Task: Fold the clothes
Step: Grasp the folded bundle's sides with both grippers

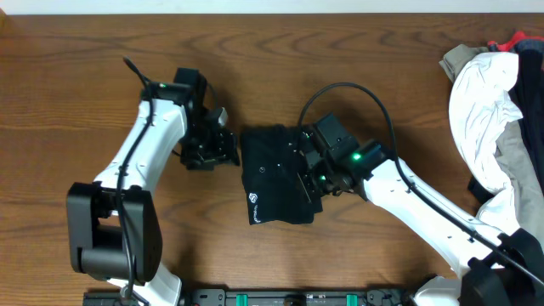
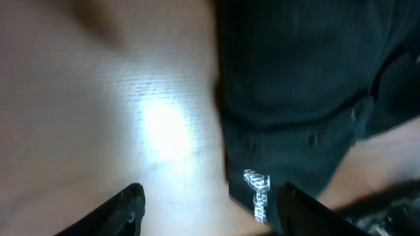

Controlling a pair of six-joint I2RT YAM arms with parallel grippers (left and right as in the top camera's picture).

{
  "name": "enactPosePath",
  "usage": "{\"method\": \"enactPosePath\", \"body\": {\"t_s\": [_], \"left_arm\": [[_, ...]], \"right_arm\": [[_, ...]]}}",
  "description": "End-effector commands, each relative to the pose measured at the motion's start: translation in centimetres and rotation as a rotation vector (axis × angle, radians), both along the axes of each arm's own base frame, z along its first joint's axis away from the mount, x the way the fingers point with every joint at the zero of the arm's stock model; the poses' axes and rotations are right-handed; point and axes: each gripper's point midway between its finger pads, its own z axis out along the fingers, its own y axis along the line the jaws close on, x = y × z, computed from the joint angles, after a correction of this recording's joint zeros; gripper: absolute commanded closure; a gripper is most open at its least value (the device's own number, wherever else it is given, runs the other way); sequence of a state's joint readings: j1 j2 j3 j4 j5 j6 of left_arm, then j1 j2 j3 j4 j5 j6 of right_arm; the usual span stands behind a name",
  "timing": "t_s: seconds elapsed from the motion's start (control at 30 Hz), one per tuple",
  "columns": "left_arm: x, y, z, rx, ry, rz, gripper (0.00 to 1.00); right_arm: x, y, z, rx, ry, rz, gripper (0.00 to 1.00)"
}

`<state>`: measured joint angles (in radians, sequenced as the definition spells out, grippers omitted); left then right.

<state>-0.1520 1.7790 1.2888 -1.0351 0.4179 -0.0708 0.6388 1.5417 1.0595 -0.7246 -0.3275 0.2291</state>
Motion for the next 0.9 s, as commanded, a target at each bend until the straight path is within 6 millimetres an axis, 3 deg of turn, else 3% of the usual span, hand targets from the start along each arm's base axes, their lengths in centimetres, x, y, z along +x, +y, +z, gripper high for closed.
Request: {"method": "enactPosePath", "body": {"t_s": [0.0,0.07,0.13,0.27,0.37,0.43,0.5,0.7,0.87], "left_arm": [[0.4,0.5,-1.8,0.026,-0.026,-0.007,0.34],[1.0,1.8,-2.3,0.096,-0.054,0.002,0.41],[1.2,2.7,-2.4,0.129,-0.062,0.015,0.41],[1.3,4.1,-2.0,0.134,-0.054,0.058,0.41],[0.8,5.2,-1.7,0.137,-0.028,0.087,0.41],[0.2,5.8,-1.4,0.139,-0.005,0.106,0.41],[-0.2,6.2,-1.3,0.14,0.013,0.116,0.41],[-0.4,5.8,-1.2,0.112,0.022,0.119,0.41],[0.2,3.4,-0.4,-0.03,0.003,0.116,0.4]], "right_arm": [[-1.5,3.1,1.7,0.184,0.077,0.074,0.75],[-1.4,4.5,1.4,0.201,0.074,0.076,0.78],[-1.6,5.7,0.6,0.207,0.074,0.099,0.77],[-2.9,7.6,-3.0,0.162,0.123,0.149,0.78],[-4.2,6.6,-6.7,0.063,0.23,0.127,0.84],[-4.8,4.2,-9.4,-0.074,0.326,0.014,0.9],[-4.9,3.2,-10.5,-0.12,0.371,-0.04,0.91],[-3.6,2.6,-8.8,-0.077,0.327,-0.025,0.86],[-1.1,1.8,-4.1,-0.04,0.088,0.066,0.76]]}}
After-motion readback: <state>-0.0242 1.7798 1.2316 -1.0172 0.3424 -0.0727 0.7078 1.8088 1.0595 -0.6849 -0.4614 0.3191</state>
